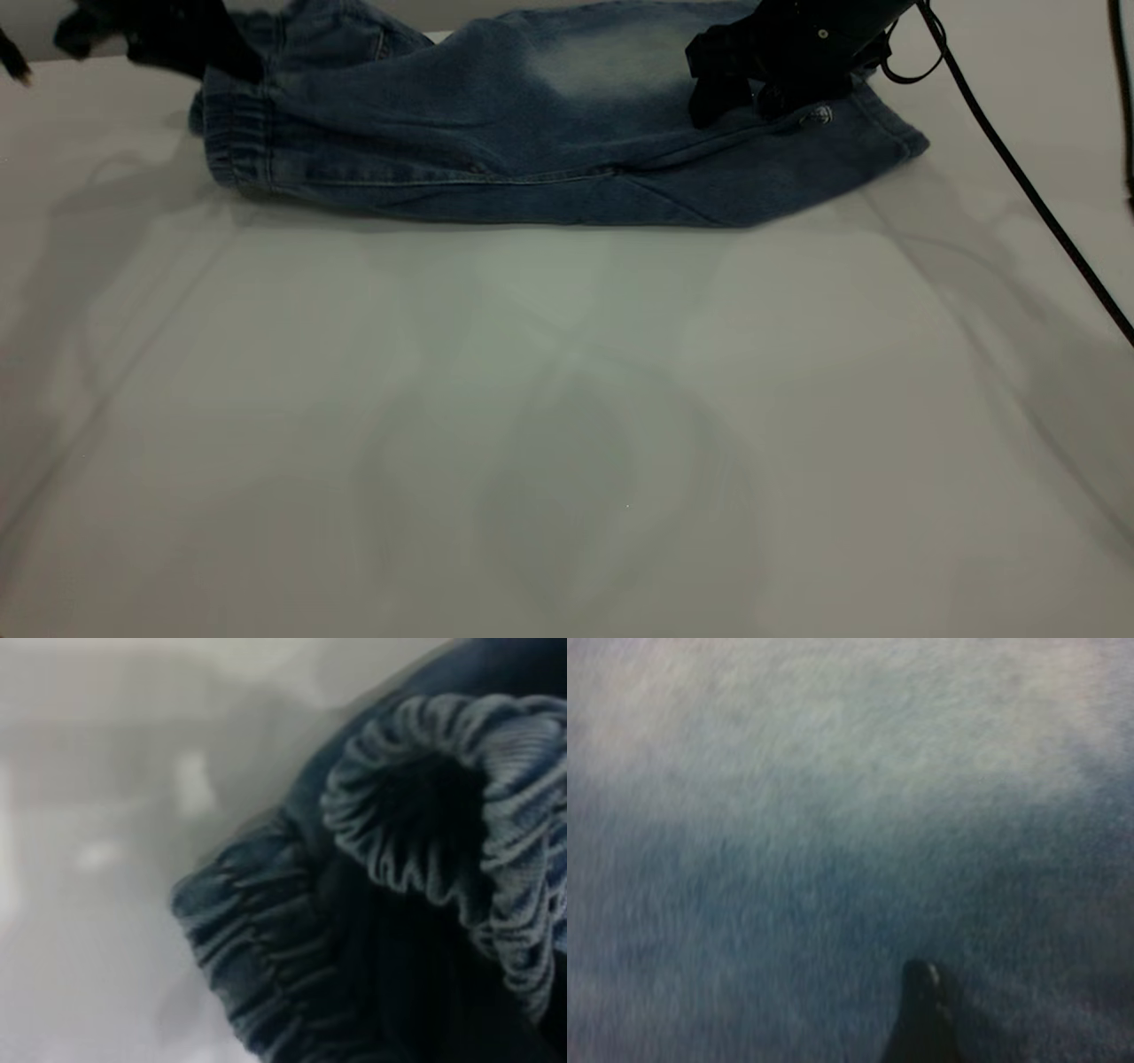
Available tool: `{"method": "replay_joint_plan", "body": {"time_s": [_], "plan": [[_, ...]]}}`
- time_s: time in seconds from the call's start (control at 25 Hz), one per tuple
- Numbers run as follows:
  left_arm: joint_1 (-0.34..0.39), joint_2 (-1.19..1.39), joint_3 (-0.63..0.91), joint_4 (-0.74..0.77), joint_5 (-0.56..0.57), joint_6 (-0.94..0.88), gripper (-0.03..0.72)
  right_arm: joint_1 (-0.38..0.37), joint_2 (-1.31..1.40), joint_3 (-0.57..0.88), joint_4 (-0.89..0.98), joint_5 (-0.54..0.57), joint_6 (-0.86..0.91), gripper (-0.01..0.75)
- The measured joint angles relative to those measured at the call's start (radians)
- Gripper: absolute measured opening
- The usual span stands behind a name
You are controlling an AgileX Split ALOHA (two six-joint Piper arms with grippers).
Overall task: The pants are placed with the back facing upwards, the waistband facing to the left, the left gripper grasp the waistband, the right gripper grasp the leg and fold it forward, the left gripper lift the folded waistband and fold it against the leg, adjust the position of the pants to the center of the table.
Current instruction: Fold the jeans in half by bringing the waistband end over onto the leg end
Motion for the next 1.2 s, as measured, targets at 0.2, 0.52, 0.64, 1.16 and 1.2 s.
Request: {"method": "replay_joint_plan", "body": {"time_s": [0.2, 0.52, 0.64, 1.16, 1.2], "plan": [[0.0, -0.029, -0.033, -0.004, 0.016, 0.0, 0.117, 0.0, -0.002, -0.001, -0.048, 0.139, 0.028, 0.457], [-0.01, -0.031, -0.094, -0.057, 0.078, 0.037, 0.114, 0.078, -0.039, -0.011, -0.082, 0.386, 0.04, 0.457], [-0.033, -0.031, -0.134, -0.05, 0.114, 0.041, 0.111, 0.103, -0.077, -0.056, -0.105, 0.419, 0.052, 0.457], [-0.147, -0.031, -0.357, -0.041, 0.301, 0.043, 0.11, 0.101, -0.071, -0.226, -0.657, 0.491, 0.453, 0.457], [-0.158, -0.031, -0.377, -0.041, 0.307, 0.043, 0.11, 0.101, -0.063, -0.226, -0.7, 0.499, 0.491, 0.457]]}}
